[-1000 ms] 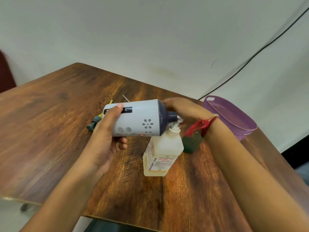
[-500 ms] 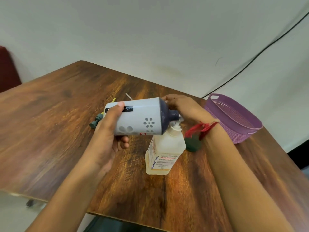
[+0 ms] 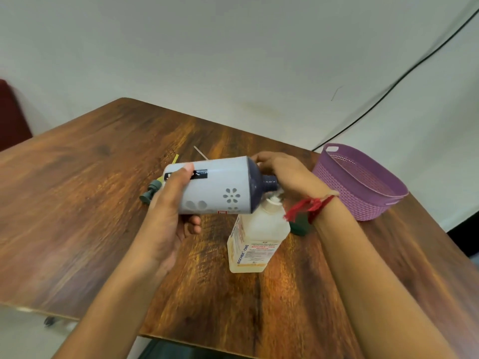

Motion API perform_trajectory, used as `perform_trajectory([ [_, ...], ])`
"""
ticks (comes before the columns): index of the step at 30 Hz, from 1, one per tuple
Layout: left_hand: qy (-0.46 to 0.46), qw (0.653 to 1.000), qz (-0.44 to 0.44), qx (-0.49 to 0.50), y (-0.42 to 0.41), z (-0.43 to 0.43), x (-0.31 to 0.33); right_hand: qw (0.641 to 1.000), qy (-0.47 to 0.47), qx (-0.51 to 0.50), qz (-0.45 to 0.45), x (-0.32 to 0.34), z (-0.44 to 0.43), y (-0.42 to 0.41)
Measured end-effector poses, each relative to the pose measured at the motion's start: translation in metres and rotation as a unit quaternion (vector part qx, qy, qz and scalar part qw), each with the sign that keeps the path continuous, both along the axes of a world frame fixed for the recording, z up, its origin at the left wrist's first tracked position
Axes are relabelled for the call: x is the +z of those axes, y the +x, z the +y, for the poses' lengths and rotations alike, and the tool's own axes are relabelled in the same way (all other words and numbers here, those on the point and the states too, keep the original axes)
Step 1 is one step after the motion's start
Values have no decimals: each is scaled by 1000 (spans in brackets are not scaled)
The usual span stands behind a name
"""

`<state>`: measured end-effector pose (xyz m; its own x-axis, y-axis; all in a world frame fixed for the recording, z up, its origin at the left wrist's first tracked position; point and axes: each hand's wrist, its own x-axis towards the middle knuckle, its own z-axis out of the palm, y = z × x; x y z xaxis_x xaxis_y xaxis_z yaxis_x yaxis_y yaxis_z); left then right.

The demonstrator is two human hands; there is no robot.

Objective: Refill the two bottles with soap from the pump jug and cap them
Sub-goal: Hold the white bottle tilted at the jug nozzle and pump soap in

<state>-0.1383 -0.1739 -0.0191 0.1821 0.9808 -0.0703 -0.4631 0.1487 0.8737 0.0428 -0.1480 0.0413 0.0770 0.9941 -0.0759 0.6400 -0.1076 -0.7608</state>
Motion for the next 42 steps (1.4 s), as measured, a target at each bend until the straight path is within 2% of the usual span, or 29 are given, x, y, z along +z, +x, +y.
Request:
perform_trajectory([
  [2, -14, 1000, -4, 2, 2, -2, -2, 1000, -5, -8, 13, -4, -1, -1],
  [8, -5, 1000, -18, -4, 2, 3, 2, 998, -17, 33, -52, 21, 3, 1],
  [13, -19, 1000, -8, -5, 1, 0, -5, 999, -9, -11, 48, -2, -5, -2],
  [16, -29, 999, -9, -10, 1, -2, -6, 999, 11, -16, -41, 1, -4, -1],
  [18, -24, 1000, -16, -11, 1, -1, -3, 991, 2, 19, -132, 15, 0, -1],
  [20, -19, 1000, -20, -7, 0, 2, -1, 982, 4, 44, -182, 22, 4, 0],
  [21, -16, 1000, -19, -4, -1, 3, -2, 984, 3, 47, -170, 21, 4, -1],
  [24, -24, 1000, -8, -5, -1, -1, -5, 999, -12, 19, -48, 5, -3, -2],
  [26, -49, 999, -8, -6, 1, -3, -9, 1000, -18, 10, -10, -2, -5, -3],
  [28, -62, 998, -11, -11, 3, -4, -9, 999, -24, 17, -26, 2, -4, -1],
  [32, -27, 999, -25, -13, 2, 1, -2, 998, -21, 40, -46, 14, 3, 1],
  [37, -45, 999, -12, -1, 5, -1, -7, 993, 28, -62, 92, -11, -2, 0],
  [39, -61, 998, -9, -4, 7, -4, -7, 994, 31, -69, 82, -9, -3, 1],
  [42, -41, 999, -22, -10, 8, -1, -2, 999, -18, -24, 44, 10, 0, 0],
])
